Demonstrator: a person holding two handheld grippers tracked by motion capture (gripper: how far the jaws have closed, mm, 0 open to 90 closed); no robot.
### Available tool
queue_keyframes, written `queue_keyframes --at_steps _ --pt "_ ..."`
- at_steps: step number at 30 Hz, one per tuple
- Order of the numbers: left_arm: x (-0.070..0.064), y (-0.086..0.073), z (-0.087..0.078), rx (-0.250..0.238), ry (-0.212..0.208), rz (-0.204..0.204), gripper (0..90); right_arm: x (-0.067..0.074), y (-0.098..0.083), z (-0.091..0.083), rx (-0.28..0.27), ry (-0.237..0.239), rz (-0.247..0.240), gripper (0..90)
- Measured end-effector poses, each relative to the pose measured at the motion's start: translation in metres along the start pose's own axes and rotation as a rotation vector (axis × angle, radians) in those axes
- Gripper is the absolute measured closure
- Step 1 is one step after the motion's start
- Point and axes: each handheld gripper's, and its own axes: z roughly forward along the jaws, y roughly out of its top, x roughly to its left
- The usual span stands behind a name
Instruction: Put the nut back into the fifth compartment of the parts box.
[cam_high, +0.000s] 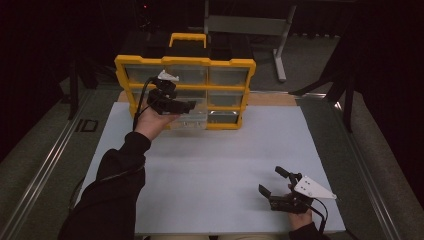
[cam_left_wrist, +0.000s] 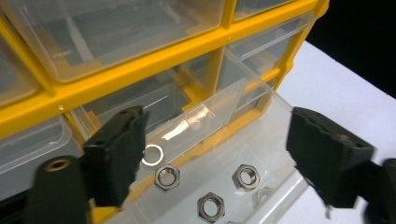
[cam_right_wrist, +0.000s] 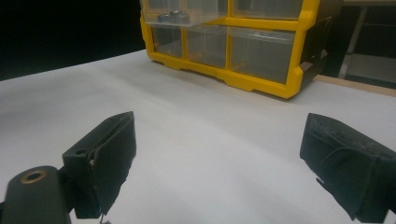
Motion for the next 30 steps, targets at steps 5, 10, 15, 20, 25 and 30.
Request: queue_keyframes --at_steps 5,10,15,20,25,30 --pt "-0.002 -0.005 -0.013 -0.028 -0.043 0.019 11.7 0.000 0.000 -0.001 -0.002 -0.002 0.001 10.6" --pt "-0.002 -0.015 -0.027 -0.049 -0.061 0.015 1.1 -0.002 -0.001 -0.001 -0.004 -0.003 0.006 10.6" --pt "0.003 -0.025 -0.040 -0.082 -0.095 -0.002 0.3 -0.001 -0.001 -0.001 -0.002 0.000 0.003 10.6" --pt "0.002 -0.037 -0.049 -0.109 -0.091 0.014 0.3 -0.002 -0.001 -0.002 -0.003 -0.003 0.000 10.6" --pt "0.001 -0.058 -0.057 -0.134 -0.121 0.052 0.3 -0.002 -0.001 -0.002 -0.006 -0.002 0.003 10.6" --pt "-0.001 -0.081 -0.063 -0.135 -0.139 0.081 0.3 0.000 0.000 -0.001 -0.001 -0.001 -0.002 10.6"
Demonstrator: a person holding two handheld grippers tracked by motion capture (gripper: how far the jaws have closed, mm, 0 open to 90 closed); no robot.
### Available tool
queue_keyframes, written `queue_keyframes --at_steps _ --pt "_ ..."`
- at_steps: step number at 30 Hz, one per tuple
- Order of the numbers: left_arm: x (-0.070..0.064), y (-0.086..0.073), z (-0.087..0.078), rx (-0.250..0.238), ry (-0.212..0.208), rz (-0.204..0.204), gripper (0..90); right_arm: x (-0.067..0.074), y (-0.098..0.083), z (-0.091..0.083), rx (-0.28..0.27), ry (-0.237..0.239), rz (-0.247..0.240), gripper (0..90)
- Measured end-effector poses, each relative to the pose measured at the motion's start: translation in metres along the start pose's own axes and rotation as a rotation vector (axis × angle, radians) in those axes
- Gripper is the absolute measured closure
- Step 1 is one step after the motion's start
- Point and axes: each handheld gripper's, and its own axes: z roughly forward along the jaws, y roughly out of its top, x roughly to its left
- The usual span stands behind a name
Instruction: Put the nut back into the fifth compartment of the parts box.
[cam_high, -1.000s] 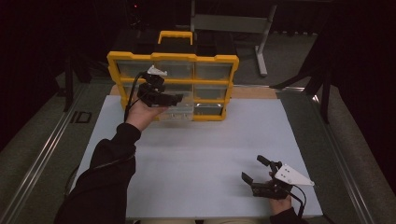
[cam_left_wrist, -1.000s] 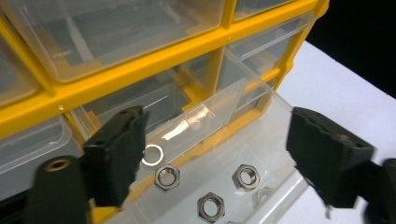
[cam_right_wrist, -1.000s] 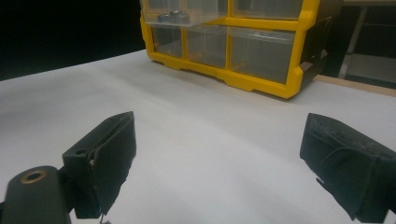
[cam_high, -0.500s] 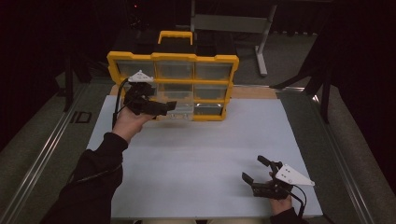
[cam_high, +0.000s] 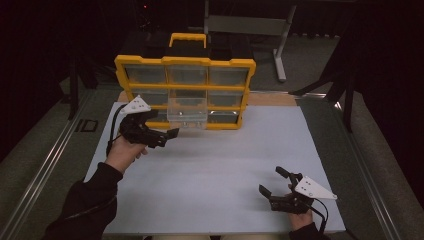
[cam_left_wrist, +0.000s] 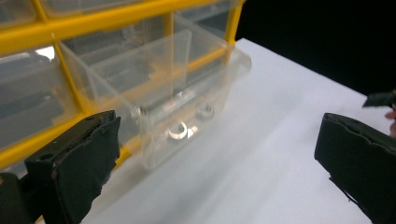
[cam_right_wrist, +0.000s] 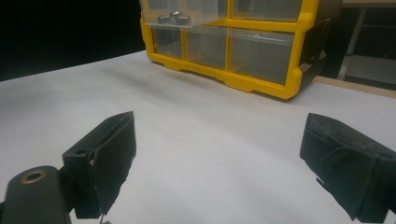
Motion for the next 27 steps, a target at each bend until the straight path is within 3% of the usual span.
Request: queue_keyframes --at_steps 27 --pt "-0.011 -0.093 -0.027 -0.013 0.005 0.009 0.4 0.001 0.001 0.002 0.004 0.000 -0.004 10.6"
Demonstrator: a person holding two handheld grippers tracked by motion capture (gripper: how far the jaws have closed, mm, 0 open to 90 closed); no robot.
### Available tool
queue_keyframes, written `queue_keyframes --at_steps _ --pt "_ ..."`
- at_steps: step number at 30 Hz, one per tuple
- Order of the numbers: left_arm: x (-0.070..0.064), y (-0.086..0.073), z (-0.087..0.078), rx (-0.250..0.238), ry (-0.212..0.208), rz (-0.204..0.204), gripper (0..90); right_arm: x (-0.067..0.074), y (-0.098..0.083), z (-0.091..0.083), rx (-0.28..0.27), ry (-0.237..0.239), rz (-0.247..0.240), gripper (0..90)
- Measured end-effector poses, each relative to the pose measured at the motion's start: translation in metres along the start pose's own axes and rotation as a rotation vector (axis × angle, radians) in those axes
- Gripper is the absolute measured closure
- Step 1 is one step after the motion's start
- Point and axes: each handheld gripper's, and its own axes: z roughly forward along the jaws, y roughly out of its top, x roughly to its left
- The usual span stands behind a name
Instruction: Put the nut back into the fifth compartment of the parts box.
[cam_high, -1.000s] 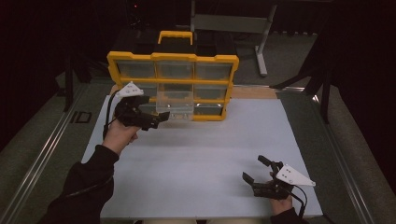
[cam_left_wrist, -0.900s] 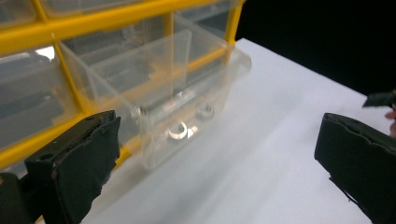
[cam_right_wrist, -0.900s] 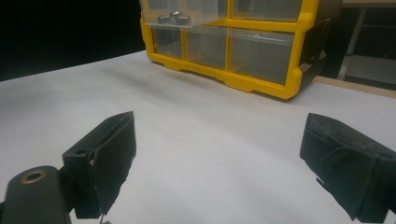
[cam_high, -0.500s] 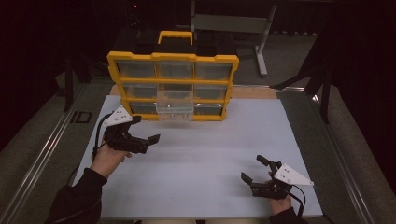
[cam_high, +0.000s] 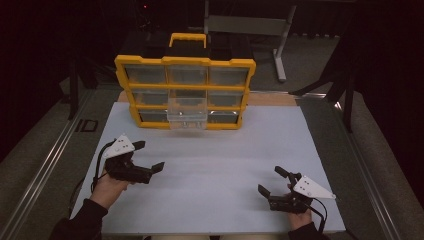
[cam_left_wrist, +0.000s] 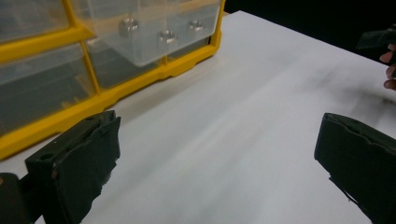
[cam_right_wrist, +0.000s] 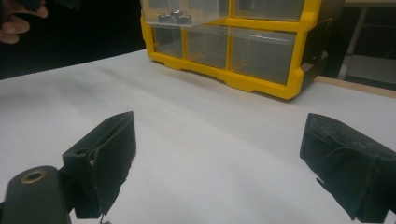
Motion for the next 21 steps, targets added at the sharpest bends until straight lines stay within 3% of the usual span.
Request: queue_keyframes --at_steps 21 --pt "-0.009 -0.058 -0.003 0.001 0.000 -0.021 0.5 0.001 0.001 0.000 -0.003 0.002 -0.009 10.6"
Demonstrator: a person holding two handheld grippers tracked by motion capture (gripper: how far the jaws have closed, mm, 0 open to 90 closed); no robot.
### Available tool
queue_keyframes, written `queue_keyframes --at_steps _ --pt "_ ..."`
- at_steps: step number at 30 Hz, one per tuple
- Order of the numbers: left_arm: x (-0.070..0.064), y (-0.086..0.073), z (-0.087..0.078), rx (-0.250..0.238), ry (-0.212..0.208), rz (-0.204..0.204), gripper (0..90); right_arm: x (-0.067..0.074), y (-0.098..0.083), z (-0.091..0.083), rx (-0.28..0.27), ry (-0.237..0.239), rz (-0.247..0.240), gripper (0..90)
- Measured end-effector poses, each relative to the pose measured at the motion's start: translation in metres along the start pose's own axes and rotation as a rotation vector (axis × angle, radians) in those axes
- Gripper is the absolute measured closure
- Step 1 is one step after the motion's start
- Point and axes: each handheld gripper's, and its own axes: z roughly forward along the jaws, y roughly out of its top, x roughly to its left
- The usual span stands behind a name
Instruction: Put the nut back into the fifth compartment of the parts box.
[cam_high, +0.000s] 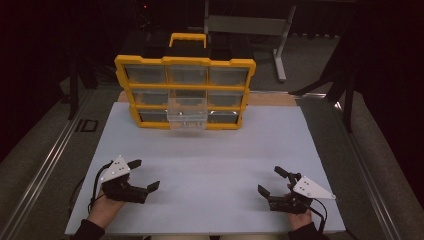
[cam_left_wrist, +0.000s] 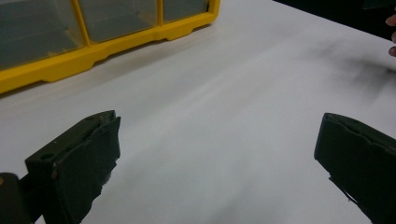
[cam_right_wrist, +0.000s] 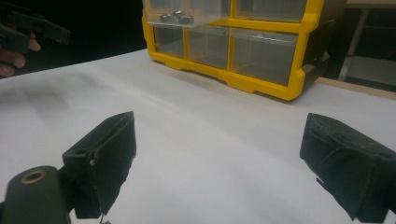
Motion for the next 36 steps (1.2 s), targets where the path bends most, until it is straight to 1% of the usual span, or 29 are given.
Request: queue_keyframes --at_steps 4,5,6,8,11,14,18,22,30,36 --pt "0.000 -0.011 0.001 -0.012 0.000 -0.005 0.5 0.000 0.000 0.000 0.000 -0.001 0.001 10.6" --pt "0.000 -0.011 0.001 -0.012 0.000 -0.005 0.5 0.000 0.000 0.000 -0.001 -0.002 0.000 10.6" --pt "0.001 -0.016 0.001 -0.015 0.010 -0.003 0.5 0.000 0.000 0.000 0.000 -0.003 -0.001 10.6" --pt "0.003 -0.021 0.001 -0.011 0.021 -0.002 0.5 0.000 0.000 0.000 0.000 -0.003 0.000 10.6" --pt "0.004 -0.026 0.001 -0.017 0.029 -0.015 0.5 0.000 0.000 0.000 0.002 -0.004 -0.001 10.6" --pt "0.003 -0.029 0.002 -0.008 0.036 -0.005 0.5 0.000 0.000 0.000 0.001 -0.004 -0.001 10.6" --pt "0.001 -0.033 0.004 0.007 0.051 0.022 0.5 0.000 0.000 0.000 0.000 -0.001 -0.002 10.6" --pt "0.003 -0.036 0.005 0.007 0.051 0.019 0.5 -0.001 0.000 -0.001 -0.002 -0.003 0.005 10.6" --pt "0.004 -0.037 0.004 -0.022 0.051 0.024 0.5 0.000 0.000 -0.001 0.001 -0.004 0.001 10.6" --pt "0.004 -0.038 0.003 -0.029 0.050 0.018 0.5 0.000 -0.001 -0.001 0.006 -0.004 -0.003 10.6"
